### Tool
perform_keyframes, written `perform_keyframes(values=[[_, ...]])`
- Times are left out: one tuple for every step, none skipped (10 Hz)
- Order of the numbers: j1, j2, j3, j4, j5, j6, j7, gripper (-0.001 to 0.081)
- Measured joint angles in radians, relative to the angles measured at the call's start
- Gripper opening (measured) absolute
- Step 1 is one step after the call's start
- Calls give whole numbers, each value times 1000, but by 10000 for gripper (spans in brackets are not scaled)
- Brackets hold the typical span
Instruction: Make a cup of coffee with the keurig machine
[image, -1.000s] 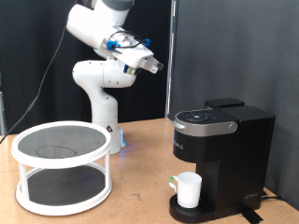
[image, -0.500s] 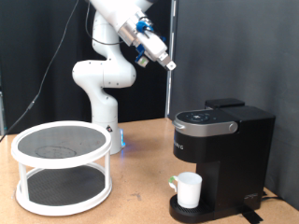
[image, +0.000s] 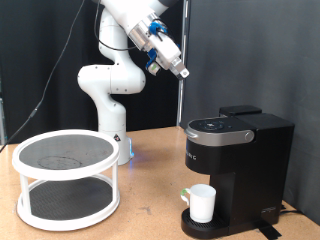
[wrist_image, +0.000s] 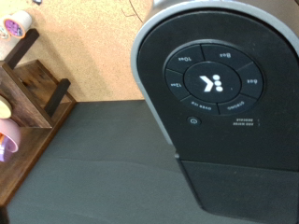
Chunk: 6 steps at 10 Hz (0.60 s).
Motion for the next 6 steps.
perform_keyframes(values=[[0, 3, 6, 17, -48, -8, -20, 734], [1, 16, 15, 50, -107, -49, -24, 734], [1, 42, 21, 96, -145, -115, -14, 734], [1, 78, 26, 147, -160, -172, 11, 734], [1, 117, 35, 193, -175, -205, 39, 734], [1, 154, 50, 236, -209, -220, 69, 734]])
